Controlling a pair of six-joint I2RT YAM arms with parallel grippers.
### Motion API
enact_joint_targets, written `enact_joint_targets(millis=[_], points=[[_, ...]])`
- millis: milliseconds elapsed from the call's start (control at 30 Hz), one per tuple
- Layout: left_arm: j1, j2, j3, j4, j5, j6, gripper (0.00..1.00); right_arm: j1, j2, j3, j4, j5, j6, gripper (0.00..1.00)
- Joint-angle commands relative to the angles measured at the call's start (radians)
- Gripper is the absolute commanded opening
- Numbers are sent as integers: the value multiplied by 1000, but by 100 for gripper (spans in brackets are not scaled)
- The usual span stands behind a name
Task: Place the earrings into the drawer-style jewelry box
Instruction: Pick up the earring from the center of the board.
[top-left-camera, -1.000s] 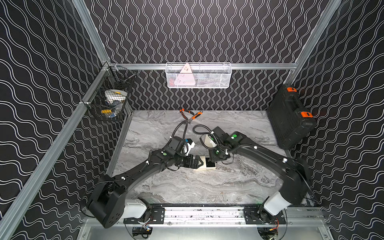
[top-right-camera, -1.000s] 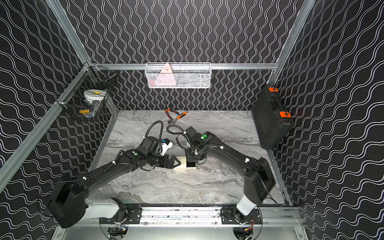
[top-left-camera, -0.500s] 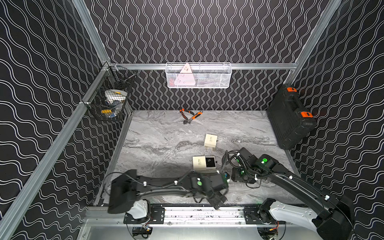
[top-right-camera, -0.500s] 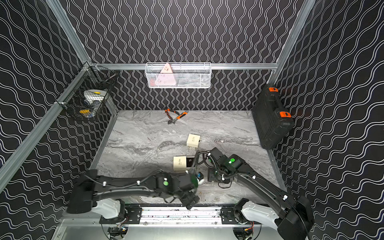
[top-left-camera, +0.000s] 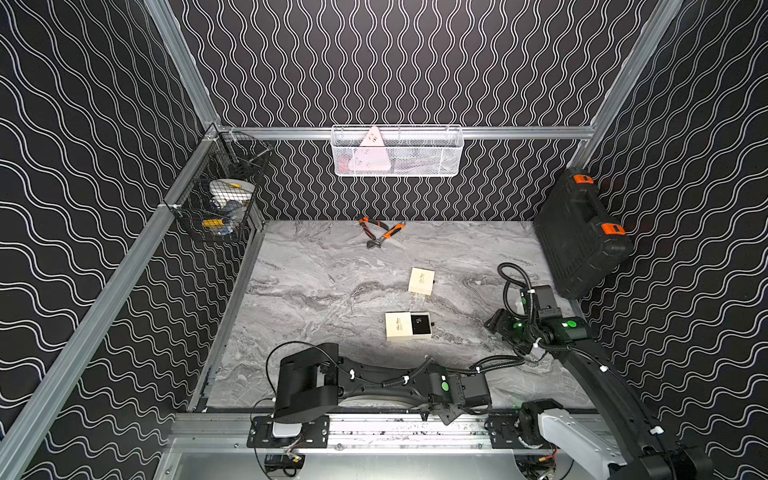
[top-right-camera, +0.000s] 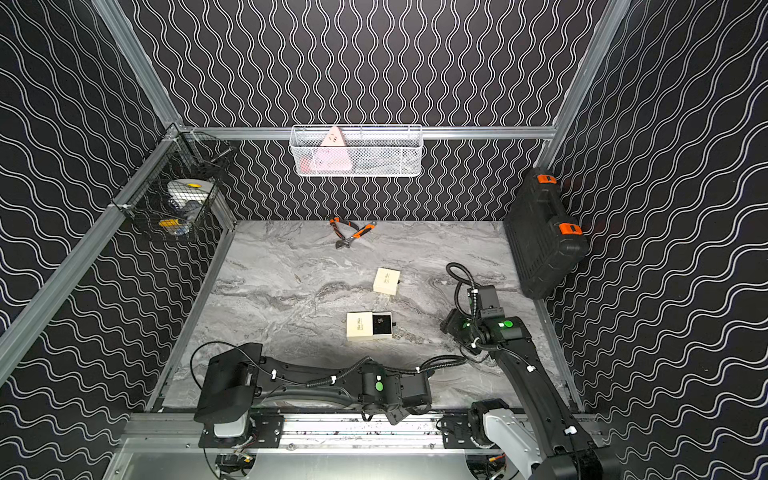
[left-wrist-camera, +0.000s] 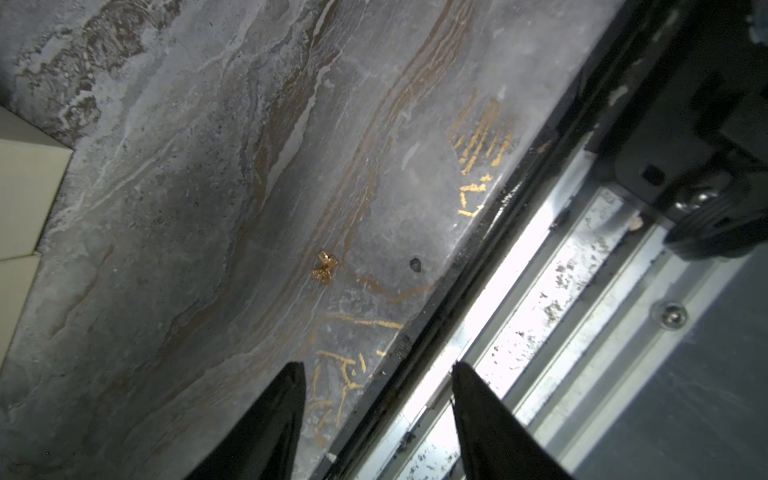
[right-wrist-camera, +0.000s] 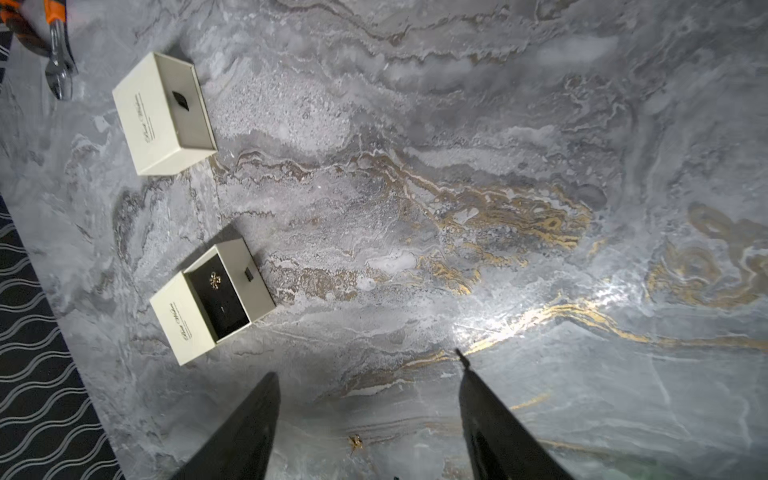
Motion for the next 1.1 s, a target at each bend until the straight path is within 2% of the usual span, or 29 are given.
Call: enact_joint_targets(millis=[0, 167, 400, 600, 900, 967, 1067], points=[[35, 7, -10, 20, 0, -22, 54, -48, 4, -13, 67, -111, -25, 69], [72, 15, -18, 50, 33, -13, 43, -84, 16, -25, 84, -155, -37, 69], [76, 67, 18, 45, 60, 12, 39, -99, 32, -33, 103, -182, -45, 70], [78, 90, 30, 43, 51, 20, 30, -106, 45, -45, 124, -209, -48, 70], [90, 118, 47, 46, 66, 28, 13, -110, 59, -50, 128, -225, -58, 70], [94, 118, 44, 48, 68, 27, 5, -110, 61, -50, 131, -228, -59, 70], [96, 115, 39, 51, 71, 25, 0, -112, 64, -51, 131, -231, -61, 70]])
